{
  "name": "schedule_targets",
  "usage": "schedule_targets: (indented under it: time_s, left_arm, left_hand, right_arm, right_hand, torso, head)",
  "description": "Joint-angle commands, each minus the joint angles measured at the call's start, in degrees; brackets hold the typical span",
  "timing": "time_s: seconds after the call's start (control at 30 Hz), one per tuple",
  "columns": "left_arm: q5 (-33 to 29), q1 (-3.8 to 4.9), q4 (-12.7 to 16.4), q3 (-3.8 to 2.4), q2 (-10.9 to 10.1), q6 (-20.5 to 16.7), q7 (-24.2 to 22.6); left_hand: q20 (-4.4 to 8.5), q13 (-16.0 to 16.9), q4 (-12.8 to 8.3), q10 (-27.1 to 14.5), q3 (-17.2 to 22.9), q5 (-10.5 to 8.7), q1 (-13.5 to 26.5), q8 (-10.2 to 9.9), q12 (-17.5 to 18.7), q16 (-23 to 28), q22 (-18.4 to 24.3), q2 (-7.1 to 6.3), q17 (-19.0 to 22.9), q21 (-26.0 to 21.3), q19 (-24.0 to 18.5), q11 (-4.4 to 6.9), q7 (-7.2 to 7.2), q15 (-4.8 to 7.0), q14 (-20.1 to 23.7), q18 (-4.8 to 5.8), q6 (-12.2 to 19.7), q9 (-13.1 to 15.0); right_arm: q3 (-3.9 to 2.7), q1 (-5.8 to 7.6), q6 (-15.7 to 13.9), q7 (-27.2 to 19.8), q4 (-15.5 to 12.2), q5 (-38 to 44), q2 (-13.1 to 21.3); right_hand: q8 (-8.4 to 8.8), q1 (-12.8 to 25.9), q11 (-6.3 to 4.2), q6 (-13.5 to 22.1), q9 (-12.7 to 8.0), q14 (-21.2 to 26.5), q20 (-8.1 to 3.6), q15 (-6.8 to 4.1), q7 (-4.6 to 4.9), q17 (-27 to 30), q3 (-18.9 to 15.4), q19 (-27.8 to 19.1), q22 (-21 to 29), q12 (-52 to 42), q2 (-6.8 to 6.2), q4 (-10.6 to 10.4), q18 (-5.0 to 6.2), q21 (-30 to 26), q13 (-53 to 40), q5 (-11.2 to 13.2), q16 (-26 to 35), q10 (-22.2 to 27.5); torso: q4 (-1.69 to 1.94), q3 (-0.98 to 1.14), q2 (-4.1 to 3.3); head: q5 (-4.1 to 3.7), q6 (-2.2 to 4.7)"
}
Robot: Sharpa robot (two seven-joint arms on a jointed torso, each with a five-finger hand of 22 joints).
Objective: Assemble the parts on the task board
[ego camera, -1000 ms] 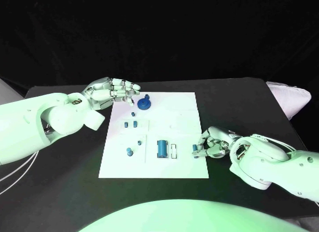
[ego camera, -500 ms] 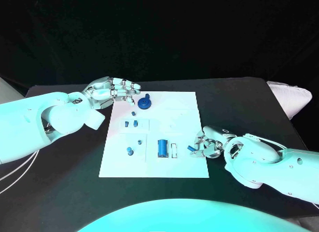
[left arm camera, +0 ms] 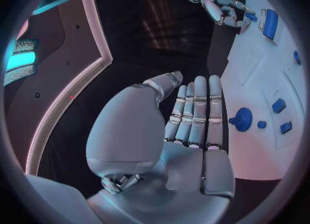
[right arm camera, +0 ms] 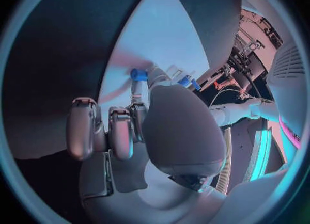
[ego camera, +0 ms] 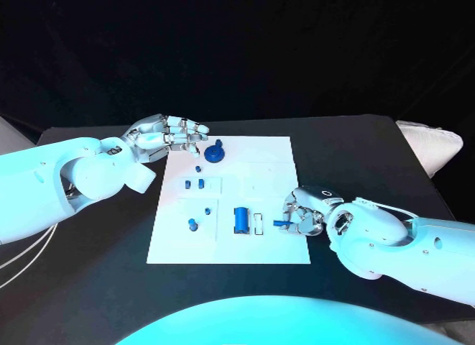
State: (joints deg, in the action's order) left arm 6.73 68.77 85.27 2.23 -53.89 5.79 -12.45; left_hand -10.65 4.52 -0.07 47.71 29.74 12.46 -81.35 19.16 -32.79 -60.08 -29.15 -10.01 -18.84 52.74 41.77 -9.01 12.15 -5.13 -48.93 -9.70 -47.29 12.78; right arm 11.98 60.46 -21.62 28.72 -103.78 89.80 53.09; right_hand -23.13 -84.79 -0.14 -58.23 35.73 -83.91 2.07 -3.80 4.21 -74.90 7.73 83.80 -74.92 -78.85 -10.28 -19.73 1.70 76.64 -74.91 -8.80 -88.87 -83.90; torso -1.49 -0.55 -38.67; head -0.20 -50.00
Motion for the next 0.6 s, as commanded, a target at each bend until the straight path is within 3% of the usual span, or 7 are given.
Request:
schedule_targets:
  time_s: [0.03,0.07,0.27,0.6]
  left_arm:
    - [0.03,-0.03,0.15,-0.03,0.05,1.05,-0.34]
    - [0.03,-0.03,0.15,-0.03,0.05,1.05,-0.34]
    - [0.03,-0.03,0.15,-0.01,0.02,1.06,-0.31]
    - [0.03,-0.04,0.16,0.03,0.07,1.04,-0.28]
  left_hand:
    - [-0.02,-0.09,0.42,-0.37,-0.09,0.36,0.26,0.40,-0.39,0.13,0.08,0.34,0.08,-0.24,0.58,0.09,-0.04,-0.03,0.49,-0.76,0.35,-0.10]
    - [-0.02,-0.09,0.42,-0.37,-0.09,0.36,0.26,0.40,-0.39,0.13,0.08,0.34,0.08,-0.24,0.58,0.09,-0.04,-0.03,0.49,-0.76,0.35,-0.10]
    - [-0.04,-0.10,0.55,-0.39,-0.08,0.37,0.37,0.42,-0.40,0.12,0.11,0.43,0.08,-0.29,0.60,0.07,-0.02,-0.06,0.49,-0.75,0.37,-0.11]
    - [-0.04,-0.10,0.55,-0.39,-0.08,0.37,0.37,0.42,-0.40,0.12,0.11,0.43,0.08,-0.29,0.60,0.07,-0.02,-0.06,0.49,-0.75,0.37,-0.11]
  right_arm:
    - [0.80,-0.91,3.50,2.56,0.94,1.32,-0.22]
    - [0.80,-0.91,3.24,2.51,0.86,1.08,-0.21]
    - [0.79,-0.91,0.57,1.21,-0.20,-1.76,0.19]
    - [0.72,-0.51,-4.30,-0.85,-2.10,-5.44,1.08]
  right_hand:
    - [0.25,0.82,-0.22,-0.47,-10.24,-5.56,-0.11,-0.22,-0.12,-13.02,4.68,3.98,-12.17,-0.09,-0.14,3.25,0.46,0.34,-9.00,-6.88,0.20,-1.00]
    - [0.34,1.88,-0.41,-0.66,-10.21,-5.60,-0.19,-0.24,-0.16,-13.17,5.88,4.06,-12.25,-0.34,-0.13,3.19,0.42,0.66,-9.13,-9.86,0.10,-1.16]
    - [0.40,3.43,-0.58,-0.90,-9.78,-5.75,-0.42,-0.56,-0.54,-13.74,11.07,4.28,-12.49,-1.10,-0.40,3.57,0.24,1.69,-9.54,-14.72,-0.26,-1.65]
    - [0.18,4.37,-0.62,-0.78,-9.22,-5.81,-0.50,-0.62,-0.59,-13.98,14.18,4.39,-12.62,-1.35,-0.39,4.13,0.15,2.27,-9.68,-16.15,-0.41,-1.86]
  torso:
    - [0.03,-0.02,0.01]
    - [0.05,-0.02,0.02]
    - [-0.04,0.00,0.03]
    - [-0.01,0.02,0.01]
  head:
    - [-0.02,0.00]
    - [0.00,0.00]
    - [0.12,0.01]
    - [0.13,0.19]
